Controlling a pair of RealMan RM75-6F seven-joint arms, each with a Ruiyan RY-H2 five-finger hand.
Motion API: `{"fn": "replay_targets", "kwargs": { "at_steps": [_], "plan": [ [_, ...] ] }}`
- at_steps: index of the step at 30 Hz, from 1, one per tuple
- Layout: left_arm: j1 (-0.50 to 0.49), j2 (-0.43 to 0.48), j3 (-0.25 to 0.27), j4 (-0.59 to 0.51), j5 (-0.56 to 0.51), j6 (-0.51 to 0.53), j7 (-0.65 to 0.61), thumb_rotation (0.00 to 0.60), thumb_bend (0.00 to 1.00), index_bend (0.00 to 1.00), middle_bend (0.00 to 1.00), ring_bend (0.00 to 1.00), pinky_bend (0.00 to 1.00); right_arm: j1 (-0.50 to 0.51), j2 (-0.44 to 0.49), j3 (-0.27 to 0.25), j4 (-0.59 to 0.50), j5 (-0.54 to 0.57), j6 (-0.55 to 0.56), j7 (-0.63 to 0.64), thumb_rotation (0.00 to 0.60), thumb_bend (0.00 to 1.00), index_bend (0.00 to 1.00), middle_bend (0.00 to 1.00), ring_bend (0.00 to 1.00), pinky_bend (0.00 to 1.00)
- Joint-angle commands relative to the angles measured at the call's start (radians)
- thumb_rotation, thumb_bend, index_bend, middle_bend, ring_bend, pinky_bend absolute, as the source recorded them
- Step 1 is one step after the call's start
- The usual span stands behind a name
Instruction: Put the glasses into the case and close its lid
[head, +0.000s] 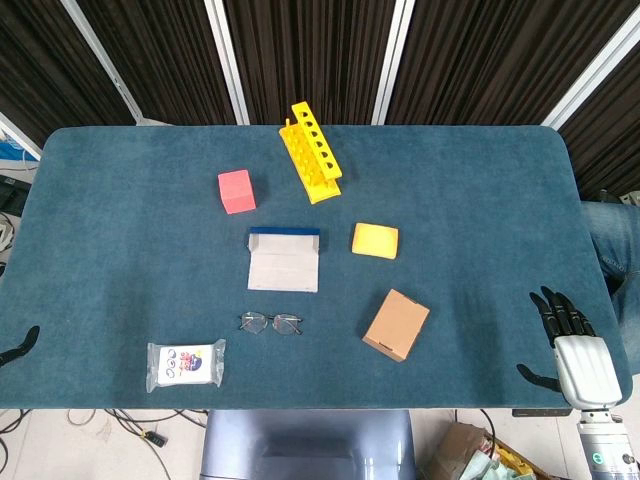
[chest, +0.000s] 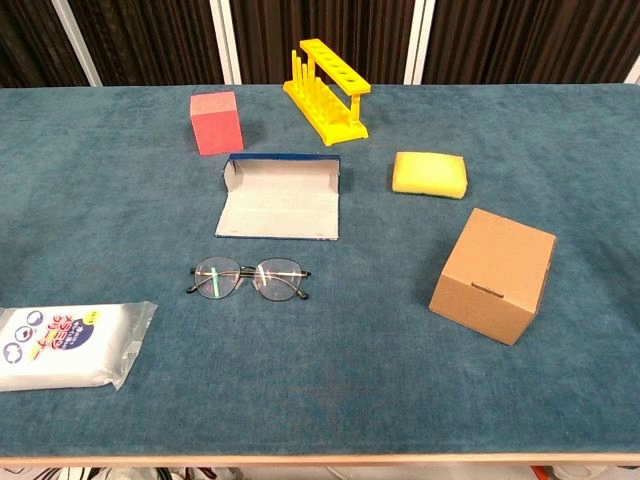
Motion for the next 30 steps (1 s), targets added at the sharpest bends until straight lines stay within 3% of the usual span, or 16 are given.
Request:
{"fn": "replay_targets", "kwargs": {
  "at_steps": [1,30],
  "plan": [
    [0.000,0.000,0.000,0.000,0.000,0.000,-0.001,0.600,0.26,0.01,0.00,0.00,0.00,0.000,0.000,0.000,0.000,-0.001,0.000,0.000,0.600,0.00,0.00,0.00,0.00,0.18],
    [-0.021,-0.031,-0.003,-0.006,0.012,-0.015,0.013,0.600,0.26,0.11,0.00,0.00,0.00,-0.002,-0.001,0.003,-0.009,0.017,-0.004,0.004,0.600,0.00,0.00,0.00,0.00,0.18]
  ]
}}
